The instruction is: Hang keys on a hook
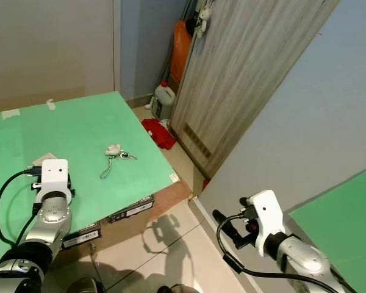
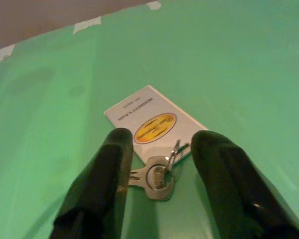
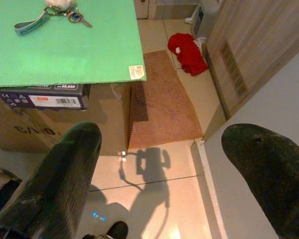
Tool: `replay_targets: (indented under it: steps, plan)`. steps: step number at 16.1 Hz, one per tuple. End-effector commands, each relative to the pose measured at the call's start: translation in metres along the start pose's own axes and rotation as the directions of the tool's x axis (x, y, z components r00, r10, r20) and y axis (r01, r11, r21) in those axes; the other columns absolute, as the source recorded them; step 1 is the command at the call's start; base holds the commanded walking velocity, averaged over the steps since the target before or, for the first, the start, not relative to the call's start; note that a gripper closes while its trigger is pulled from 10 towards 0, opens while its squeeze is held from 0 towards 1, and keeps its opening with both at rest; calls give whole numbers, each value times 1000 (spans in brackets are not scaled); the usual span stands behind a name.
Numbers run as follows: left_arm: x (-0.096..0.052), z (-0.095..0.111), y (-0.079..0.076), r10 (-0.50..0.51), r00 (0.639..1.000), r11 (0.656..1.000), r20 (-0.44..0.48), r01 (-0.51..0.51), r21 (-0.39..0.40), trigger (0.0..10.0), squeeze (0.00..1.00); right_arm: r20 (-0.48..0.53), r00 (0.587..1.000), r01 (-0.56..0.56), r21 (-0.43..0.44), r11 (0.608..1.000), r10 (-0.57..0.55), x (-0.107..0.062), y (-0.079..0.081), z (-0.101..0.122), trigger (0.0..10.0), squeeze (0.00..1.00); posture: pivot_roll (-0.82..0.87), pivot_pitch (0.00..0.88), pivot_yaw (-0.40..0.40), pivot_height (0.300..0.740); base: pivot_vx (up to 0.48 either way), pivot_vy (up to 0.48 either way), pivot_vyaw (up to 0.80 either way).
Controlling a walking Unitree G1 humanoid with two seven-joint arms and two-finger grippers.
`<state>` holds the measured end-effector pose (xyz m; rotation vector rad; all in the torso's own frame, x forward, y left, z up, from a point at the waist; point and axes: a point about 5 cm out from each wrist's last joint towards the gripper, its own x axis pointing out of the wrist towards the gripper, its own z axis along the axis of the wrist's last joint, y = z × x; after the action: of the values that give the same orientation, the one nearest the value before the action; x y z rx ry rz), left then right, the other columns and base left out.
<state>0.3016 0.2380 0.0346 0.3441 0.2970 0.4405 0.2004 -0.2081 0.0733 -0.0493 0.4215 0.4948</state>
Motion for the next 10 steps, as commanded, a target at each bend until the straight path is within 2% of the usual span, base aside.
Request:
replay_targets:
  steps: [1, 3, 4, 5, 10]
  plan:
    - [0, 0, -6, -16, 1000, 1000, -7, 16, 6, 10000, 1000, -9, 999, 33, -5, 999, -33, -9, -8, 1, 10000, 0, -139, 89, -187, 740, 0, 0, 0]
    - [0, 0, -9, -46, 999, 999, -19, 46, -3, 10000, 1000, -13, 999, 35, -4, 999, -35, -10, -7, -1, 10000, 0, -137, 90, -185, 740, 0, 0, 0]
    - [0, 1, -10, -55, 998, 998, -15, 55, -6, 10000, 933, -14, 999, 34, -2, 999, -34, -11, -6, -2, 10000, 0, -137, 91, -184, 740, 0, 0, 0]
    - [-1, 1, -11, -60, 998, 998, -13, 60, -10, 10000, 0, -14, 999, 33, -1, 999, -33, -11, -5, -2, 10000, 0, -138, 90, -184, 740, 0, 0, 0]
    - [1, -2, -11, -76, 996, 997, -47, 76, -2, 10000, 0, -24, 999, 44, 1, 999, -44, -20, -4, -2, 10000, 0, -173, 112, -189, 740, 0, 0, 0]
